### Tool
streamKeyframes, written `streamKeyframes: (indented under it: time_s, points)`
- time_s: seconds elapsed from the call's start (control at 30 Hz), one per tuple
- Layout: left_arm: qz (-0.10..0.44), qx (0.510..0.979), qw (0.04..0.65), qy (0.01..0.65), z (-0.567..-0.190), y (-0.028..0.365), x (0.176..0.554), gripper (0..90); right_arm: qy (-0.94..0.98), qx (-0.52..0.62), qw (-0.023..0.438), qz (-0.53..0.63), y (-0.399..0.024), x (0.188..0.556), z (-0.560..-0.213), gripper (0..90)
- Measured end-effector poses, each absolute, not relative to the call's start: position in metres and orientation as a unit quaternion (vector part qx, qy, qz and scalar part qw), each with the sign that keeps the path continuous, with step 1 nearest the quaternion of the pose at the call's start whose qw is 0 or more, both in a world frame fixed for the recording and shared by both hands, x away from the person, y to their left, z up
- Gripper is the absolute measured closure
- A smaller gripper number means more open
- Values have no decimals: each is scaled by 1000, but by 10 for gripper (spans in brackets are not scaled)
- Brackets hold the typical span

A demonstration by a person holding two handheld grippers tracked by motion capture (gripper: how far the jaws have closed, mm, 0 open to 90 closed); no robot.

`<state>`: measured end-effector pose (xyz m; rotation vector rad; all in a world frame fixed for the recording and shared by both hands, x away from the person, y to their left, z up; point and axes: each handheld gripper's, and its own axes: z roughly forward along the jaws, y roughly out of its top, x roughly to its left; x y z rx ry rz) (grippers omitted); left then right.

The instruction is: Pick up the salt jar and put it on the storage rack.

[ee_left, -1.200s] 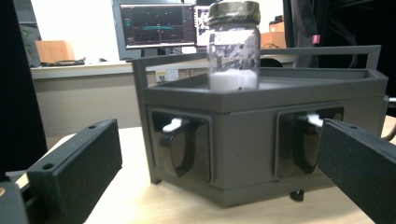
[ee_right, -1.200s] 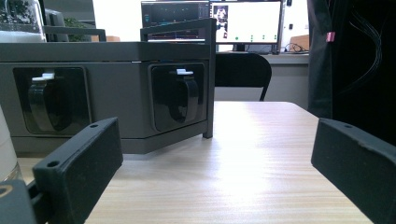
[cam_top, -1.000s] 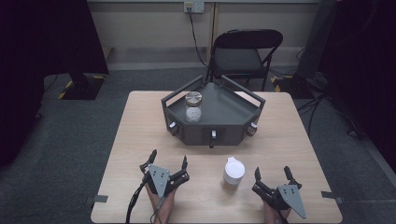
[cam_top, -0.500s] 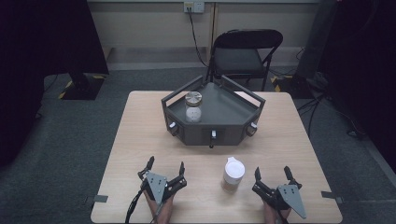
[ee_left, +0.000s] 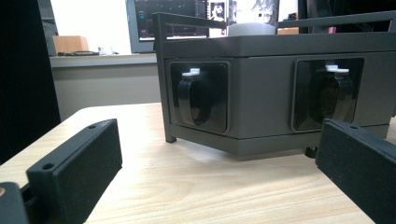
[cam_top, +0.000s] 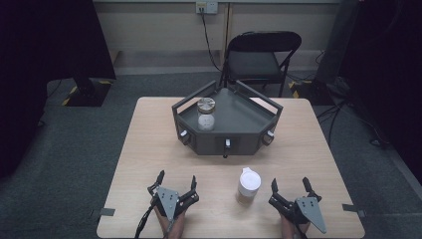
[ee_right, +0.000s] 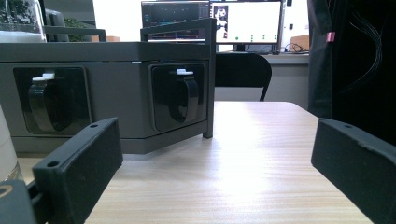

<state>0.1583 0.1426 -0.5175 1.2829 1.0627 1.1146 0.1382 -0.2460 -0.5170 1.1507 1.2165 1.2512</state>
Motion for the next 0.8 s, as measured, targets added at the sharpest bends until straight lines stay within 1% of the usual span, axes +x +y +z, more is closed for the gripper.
streamKeyframes:
  time_s: [0.17,0.8]
  points:
    - [462,530,544,458,-518,144,158,2,502,477,504,516,-245,138,-517,7]
    - [458,532,551,451,-519,147,159,0,505,477,502,515,-245,138,-516,7]
